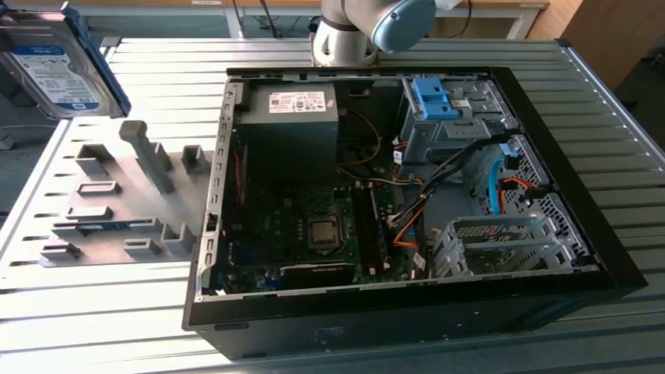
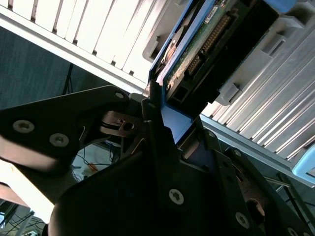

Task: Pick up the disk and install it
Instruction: 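Pick up the disk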

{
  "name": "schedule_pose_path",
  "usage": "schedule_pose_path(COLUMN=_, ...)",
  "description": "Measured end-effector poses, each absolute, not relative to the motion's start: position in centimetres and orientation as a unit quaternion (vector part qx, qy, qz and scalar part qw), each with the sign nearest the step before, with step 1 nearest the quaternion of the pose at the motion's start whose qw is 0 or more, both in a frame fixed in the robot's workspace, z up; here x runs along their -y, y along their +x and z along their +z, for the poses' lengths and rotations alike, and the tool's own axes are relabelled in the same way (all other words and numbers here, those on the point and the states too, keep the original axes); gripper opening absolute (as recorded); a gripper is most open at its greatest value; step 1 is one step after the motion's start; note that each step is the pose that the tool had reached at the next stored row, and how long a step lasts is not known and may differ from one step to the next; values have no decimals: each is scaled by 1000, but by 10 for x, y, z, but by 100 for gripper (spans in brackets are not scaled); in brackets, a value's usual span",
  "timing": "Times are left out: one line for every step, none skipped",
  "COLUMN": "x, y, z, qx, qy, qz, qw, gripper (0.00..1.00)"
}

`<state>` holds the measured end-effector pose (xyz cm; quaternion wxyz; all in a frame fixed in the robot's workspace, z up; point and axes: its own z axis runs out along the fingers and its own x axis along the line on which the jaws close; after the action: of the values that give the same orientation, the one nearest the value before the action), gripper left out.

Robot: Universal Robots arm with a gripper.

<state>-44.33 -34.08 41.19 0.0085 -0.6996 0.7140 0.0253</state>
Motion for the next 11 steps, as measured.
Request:
schedule_pose_path(x=341, y=-443, z=412, qx=-714, qy=-700, qz=25, qw=8, gripper=36)
schedule_pose_path(x=341, y=-443, z=413, qx=-714, qy=-700, qz=25, qw=8, gripper=36)
schedule_pose_path(x=341, y=-443, z=413, qx=-714, qy=-700, qz=25, qw=9, gripper=36)
schedule_pose_path(x=341, y=-443, z=414, qx=-714, qy=-700, qz=25, qw=9, gripper=36)
schedule_pose_path(x=341, y=-443, z=415, qx=-714, qy=-700, qz=25, qw=8, gripper=36)
schedule_pose_path(x=341, y=-443, z=416, qx=-714, qy=-700, qz=25, qw=8, gripper=36)
schedule_pose_path(x=341, y=-443, z=416, qx=-714, qy=-700, qz=25, qw=9, gripper=36)
schedule_pose_path(x=341, y=-443, z=417, qx=-714, qy=-700, qz=25, qw=9, gripper=36)
schedule_pose_path(x=341, y=-443, z=417, qx=-714, qy=-700, qz=25, qw=9, gripper=36)
schedule_pose_path(x=341, y=-443, z=418, qx=-714, qy=-700, qz=25, qw=8, gripper=36)
schedule_pose_path(x=341, y=-443, z=419, qx=-714, qy=-700, qz=25, qw=8, gripper=36)
